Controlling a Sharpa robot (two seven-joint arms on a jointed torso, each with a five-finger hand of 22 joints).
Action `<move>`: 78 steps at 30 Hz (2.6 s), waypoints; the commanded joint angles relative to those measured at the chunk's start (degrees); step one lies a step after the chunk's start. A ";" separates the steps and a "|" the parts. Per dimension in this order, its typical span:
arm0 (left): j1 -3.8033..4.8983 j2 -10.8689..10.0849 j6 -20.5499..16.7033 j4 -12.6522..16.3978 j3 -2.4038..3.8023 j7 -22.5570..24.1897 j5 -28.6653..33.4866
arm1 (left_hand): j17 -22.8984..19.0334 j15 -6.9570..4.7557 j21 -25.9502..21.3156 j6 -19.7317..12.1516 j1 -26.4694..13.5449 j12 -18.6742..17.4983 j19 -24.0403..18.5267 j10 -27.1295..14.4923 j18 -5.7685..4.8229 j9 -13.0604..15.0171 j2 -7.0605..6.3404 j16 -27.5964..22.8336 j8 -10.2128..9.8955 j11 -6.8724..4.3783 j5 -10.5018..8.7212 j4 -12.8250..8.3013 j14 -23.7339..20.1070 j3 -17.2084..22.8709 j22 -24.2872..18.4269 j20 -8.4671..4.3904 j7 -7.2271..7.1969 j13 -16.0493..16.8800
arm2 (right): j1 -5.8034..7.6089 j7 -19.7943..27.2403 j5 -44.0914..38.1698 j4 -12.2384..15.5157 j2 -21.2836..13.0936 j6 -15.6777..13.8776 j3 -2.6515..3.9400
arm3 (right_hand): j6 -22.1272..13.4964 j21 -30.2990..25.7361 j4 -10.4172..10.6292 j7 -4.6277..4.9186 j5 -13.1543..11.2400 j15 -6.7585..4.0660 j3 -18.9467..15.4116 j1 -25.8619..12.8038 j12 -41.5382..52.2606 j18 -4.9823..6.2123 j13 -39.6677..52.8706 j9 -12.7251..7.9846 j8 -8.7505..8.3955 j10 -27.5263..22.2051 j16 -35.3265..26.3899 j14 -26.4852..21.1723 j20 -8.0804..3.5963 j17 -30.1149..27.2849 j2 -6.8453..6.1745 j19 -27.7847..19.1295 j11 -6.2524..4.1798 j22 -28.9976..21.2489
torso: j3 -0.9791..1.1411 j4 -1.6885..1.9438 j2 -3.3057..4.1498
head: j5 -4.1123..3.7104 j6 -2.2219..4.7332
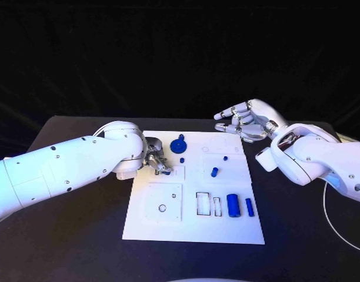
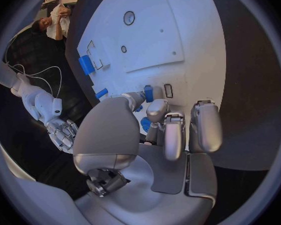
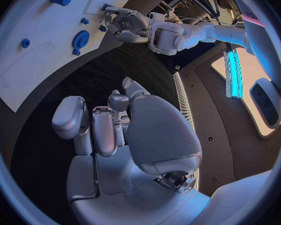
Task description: Assemble the parts on the task board
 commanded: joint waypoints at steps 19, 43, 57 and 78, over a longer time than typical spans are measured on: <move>-0.33 1.12 3.19 -0.78 -0.19 -1.02 1.97 | 15.10 -0.16 -0.26 1.23 -5.45 -0.87 0.20 0.70 -0.31 0.42 1.61 0.14 0.44 -0.05 0.17 -7.39 6.03 10.71 0.05 -0.03 -0.57 -0.73 | -0.03 0.14 -0.46 0.24 -0.12 0.80 0.00 | -0.21 -0.30 0.45 0.22 0.12 0.02 0.24 -1.20 -0.18 0.28 -0.04 -0.14 0.14 -0.46 -0.43 2.52 0.01 -0.12 0.26 -0.54 0.22 -0.15 | 0.02 0.06 -0.02 | 0.23 -0.12; -0.33 2.94 3.87 -3.22 -0.32 -1.13 2.41 | 15.10 -0.56 0.87 3.38 -14.62 1.12 1.42 2.04 -0.76 0.63 2.61 0.14 0.24 -0.55 -1.66 -2.45 6.03 2.78 2.33 -0.37 -1.25 1.35 | -0.03 -0.53 3.85 0.16 -0.03 2.58 -0.04 | -0.20 -0.50 0.59 0.20 0.41 0.04 0.27 -1.44 -0.32 0.34 -0.17 -0.14 0.19 -0.59 -0.63 2.47 0.03 -0.38 0.35 -0.69 0.22 -0.49 | 0.05 0.00 0.02 | 0.18 -0.33; -0.34 2.80 2.19 -3.83 -0.31 -0.97 2.46 | 15.10 -0.76 1.62 4.62 -17.75 1.81 2.11 2.80 -1.04 0.66 1.66 0.14 0.11 -0.79 -1.88 -0.28 6.03 -2.94 3.70 -0.62 -1.49 2.07 | -0.03 -0.52 4.16 0.03 0.00 2.83 -0.10 | -0.24 -0.86 0.67 0.22 0.51 0.05 0.25 -1.58 -0.83 0.46 -0.62 -0.15 0.19 -0.92 -0.96 2.37 0.04 -0.83 0.34 -0.99 0.23 -1.16 | 0.00 0.03 -0.01 | 0.19 -0.21; -0.15 0.03 -2.98 -1.45 1.66 -0.67 3.04 | 15.10 -1.30 2.08 5.71 -20.41 2.01 2.61 3.55 -1.23 0.86 3.07 0.14 -0.31 -1.35 -1.80 1.22 6.03 -16.39 4.84 -1.17 -2.14 2.40 | -0.06 -0.63 3.56 -0.49 0.19 2.93 -0.25 | -0.60 -2.76 0.63 0.26 0.61 0.08 0.40 -1.74 -4.01 1.01 -3.35 -0.21 0.18 -3.07 -2.91 1.72 0.08 -3.25 0.18 -2.47 0.28 -4.31 | 0.01 0.08 -0.04 | 0.11 0.23</move>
